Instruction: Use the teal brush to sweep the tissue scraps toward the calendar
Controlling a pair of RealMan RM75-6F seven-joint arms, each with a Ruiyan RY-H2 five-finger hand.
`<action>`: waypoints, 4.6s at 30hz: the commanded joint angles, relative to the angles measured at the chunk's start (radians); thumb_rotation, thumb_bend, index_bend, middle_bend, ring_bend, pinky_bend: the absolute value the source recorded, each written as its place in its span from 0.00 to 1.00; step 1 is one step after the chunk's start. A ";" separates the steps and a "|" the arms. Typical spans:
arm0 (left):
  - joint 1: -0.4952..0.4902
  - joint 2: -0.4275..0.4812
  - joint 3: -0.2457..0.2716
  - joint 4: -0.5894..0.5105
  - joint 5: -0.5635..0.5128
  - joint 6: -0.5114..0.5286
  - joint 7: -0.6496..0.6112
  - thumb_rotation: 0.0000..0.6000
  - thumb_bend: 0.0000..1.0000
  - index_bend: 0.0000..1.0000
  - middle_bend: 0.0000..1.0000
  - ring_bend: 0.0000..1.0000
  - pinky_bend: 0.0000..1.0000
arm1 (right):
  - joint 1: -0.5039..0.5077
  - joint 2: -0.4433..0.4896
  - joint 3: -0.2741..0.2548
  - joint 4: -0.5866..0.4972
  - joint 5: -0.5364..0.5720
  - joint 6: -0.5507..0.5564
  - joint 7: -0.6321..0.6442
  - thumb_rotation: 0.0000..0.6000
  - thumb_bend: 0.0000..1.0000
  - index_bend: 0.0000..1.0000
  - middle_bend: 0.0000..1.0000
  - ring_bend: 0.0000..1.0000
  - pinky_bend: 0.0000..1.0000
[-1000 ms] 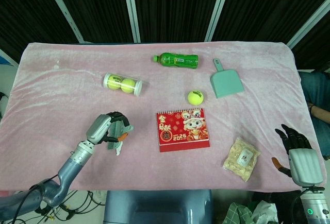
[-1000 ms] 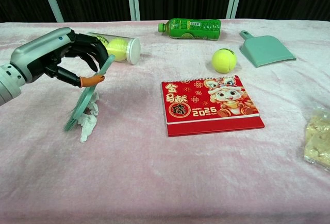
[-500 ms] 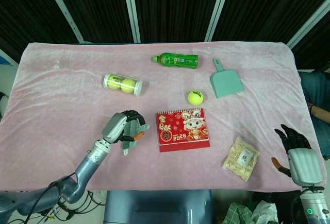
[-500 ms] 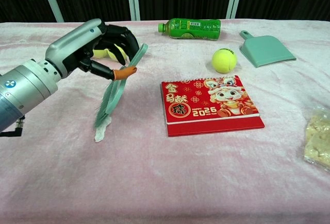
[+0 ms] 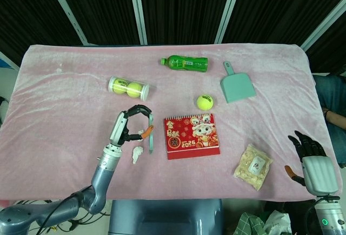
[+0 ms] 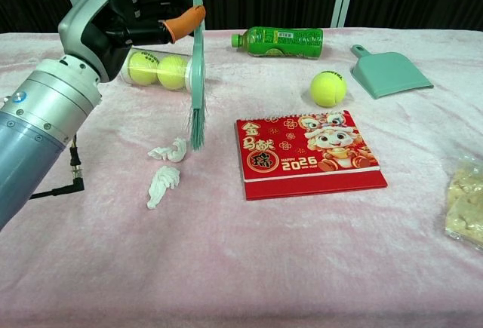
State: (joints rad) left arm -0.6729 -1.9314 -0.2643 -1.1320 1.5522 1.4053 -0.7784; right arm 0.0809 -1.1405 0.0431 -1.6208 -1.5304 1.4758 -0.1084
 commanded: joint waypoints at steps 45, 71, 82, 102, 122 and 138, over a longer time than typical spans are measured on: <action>-0.059 -0.148 0.109 0.293 0.058 -0.024 0.057 1.00 0.44 0.69 0.69 0.38 0.45 | -0.002 0.001 0.002 -0.010 0.009 -0.003 0.008 1.00 0.16 0.18 0.09 0.12 0.18; -0.161 0.181 0.077 0.047 0.009 -0.265 0.437 1.00 0.45 0.70 0.71 0.38 0.49 | -0.004 -0.007 0.006 -0.015 0.025 -0.005 -0.009 1.00 0.17 0.19 0.09 0.12 0.18; -0.158 0.284 0.156 0.073 -0.009 -0.397 0.703 1.00 0.46 0.71 0.71 0.38 0.48 | -0.004 -0.005 0.006 -0.017 0.027 -0.007 -0.010 1.00 0.17 0.19 0.09 0.12 0.18; -0.137 0.348 0.231 0.127 -0.068 -0.549 0.714 1.00 0.46 0.71 0.70 0.38 0.49 | -0.006 -0.005 0.006 -0.019 0.029 -0.007 -0.012 1.00 0.17 0.19 0.09 0.12 0.18; -0.162 0.268 0.234 0.221 -0.052 -0.563 0.710 1.00 0.29 0.42 0.46 0.22 0.42 | -0.005 -0.002 0.008 -0.026 0.043 -0.018 -0.007 1.00 0.17 0.19 0.09 0.12 0.18; -0.120 0.439 0.115 -0.128 -0.266 -0.563 0.893 1.00 0.16 0.18 0.20 0.03 0.28 | -0.005 0.000 0.008 -0.028 0.046 -0.020 -0.009 1.00 0.17 0.19 0.09 0.14 0.18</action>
State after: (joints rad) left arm -0.8201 -1.5642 -0.1098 -1.1503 1.3425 0.7999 0.0758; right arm 0.0759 -1.1407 0.0514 -1.6488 -1.4842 1.4561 -0.1173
